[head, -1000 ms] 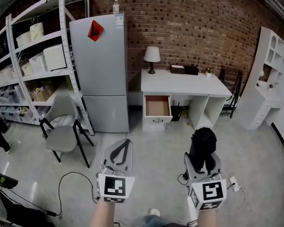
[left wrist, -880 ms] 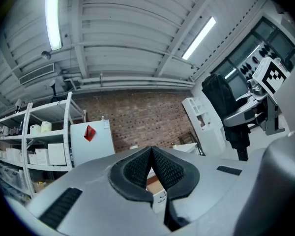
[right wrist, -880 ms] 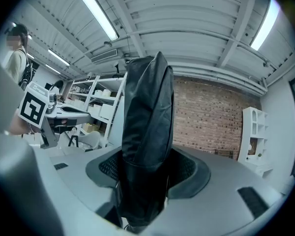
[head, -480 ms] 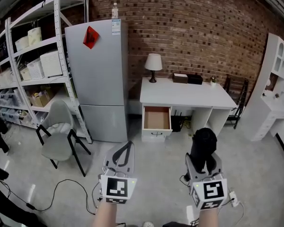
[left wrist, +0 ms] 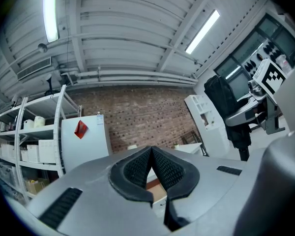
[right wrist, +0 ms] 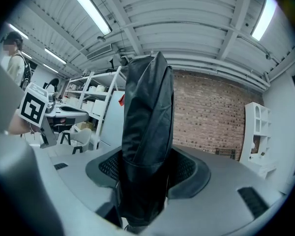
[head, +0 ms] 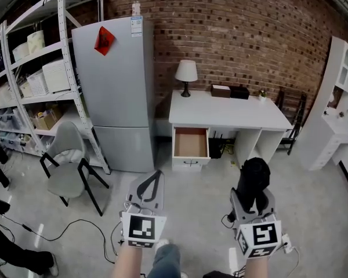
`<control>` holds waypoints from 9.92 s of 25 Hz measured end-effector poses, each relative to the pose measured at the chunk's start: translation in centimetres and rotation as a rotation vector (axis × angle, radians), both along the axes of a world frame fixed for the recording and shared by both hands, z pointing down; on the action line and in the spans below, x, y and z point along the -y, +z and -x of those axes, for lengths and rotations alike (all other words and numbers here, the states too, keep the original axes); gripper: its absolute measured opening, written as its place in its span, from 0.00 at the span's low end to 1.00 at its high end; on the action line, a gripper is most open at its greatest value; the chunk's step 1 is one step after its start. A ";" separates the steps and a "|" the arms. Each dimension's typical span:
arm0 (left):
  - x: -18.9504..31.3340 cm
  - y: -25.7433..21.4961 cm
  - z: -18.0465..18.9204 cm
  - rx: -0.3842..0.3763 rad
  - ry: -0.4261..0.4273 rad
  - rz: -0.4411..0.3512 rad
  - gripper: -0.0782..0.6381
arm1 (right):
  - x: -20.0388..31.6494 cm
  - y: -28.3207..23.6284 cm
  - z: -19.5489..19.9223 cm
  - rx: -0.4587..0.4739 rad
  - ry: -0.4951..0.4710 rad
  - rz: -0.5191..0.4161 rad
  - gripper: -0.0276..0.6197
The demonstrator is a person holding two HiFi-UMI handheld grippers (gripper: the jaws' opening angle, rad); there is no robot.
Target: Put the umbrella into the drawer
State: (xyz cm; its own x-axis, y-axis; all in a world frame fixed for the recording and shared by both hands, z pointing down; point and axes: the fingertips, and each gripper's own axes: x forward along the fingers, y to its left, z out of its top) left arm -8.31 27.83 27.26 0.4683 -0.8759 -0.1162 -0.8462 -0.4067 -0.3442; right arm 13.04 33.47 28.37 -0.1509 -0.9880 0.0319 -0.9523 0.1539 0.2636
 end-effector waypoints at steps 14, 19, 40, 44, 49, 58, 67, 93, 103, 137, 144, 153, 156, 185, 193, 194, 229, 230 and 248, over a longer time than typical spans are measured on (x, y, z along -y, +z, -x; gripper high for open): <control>11.4 1.0 0.6 0.034 0.010 0.015 0.11 | 10.5 1.5 -1.0 0.057 0.053 0.020 0.41; 17.6 1.5 1.2 0.008 0.003 0.033 0.11 | 16.0 1.3 -0.3 0.015 0.037 0.018 0.41; 41.0 3.4 3.1 -0.048 0.097 0.129 0.11 | 38.1 2.3 3.4 -0.014 0.085 0.131 0.41; 42.6 4.3 3.5 -0.067 0.103 0.152 0.11 | 39.6 3.3 3.9 -0.021 0.092 0.158 0.41; 44.1 5.4 3.4 -0.080 0.105 0.174 0.11 | 41.0 4.6 3.8 -0.026 0.098 0.188 0.41; 47.7 6.1 2.3 -0.052 0.078 0.186 0.11 | 44.7 5.4 2.4 -0.009 0.098 0.194 0.41; 53.5 8.4 -1.0 -0.018 0.041 0.229 0.11 | 51.4 8.0 -1.2 0.033 0.066 0.223 0.41; 68.1 16.5 -9.2 0.050 -0.107 0.428 0.11 | 70.5 23.9 -4.6 -0.044 -0.281 0.471 0.41; 68.8 18.8 -9.0 0.064 -0.126 0.482 0.11 | 72.0 29.3 -3.3 -0.058 -0.322 0.495 0.41; 71.6 26.8 -7.4 0.109 -0.047 0.496 0.11 | 74.4 48.6 3.5 -0.413 -0.439 0.732 0.41; 72.4 28.2 -7.1 0.105 -0.035 0.479 0.11 | 75.2 52.8 3.5 -0.519 -0.438 0.813 0.42; 73.7 29.6 -6.9 0.124 -0.003 0.460 0.11 | 76.9 57.6 3.7 -0.570 -0.411 0.910 0.42; 74.2 30.0 -6.6 0.125 -0.007 0.461 0.11 | 77.8 58.8 3.8 -0.578 -0.392 0.928 0.42; 73.1 27.5 -7.4 0.148 0.023 0.590 0.11 | 74.7 51.8 -0.8 -0.381 -0.165 1.173 0.40; 71.8 26.9 -7.7 0.157 0.005 0.650 0.11 | 71.4 47.1 -1.8 -0.279 -0.117 1.296 0.40; 71.8 26.7 -7.7 0.155 -0.001 0.657 0.11 | 71.2 46.4 -1.8 -0.263 -0.118 1.302 0.40; 73.1 15.2 -8.1 0.029 -0.084 0.505 0.11 | 72.1 19.4 -5.5 0.244 -0.116 0.879 0.40; 73.3 14.6 -8.0 0.022 -0.085 0.493 0.11 | 72.4 18.6 -5.7 0.229 -0.110 0.847 0.39; 74.5 -1.6 -8.7 0.009 -0.045 0.076 0.11 | 74.6 -2.6 -8.4 0.120 -0.103 0.135 0.05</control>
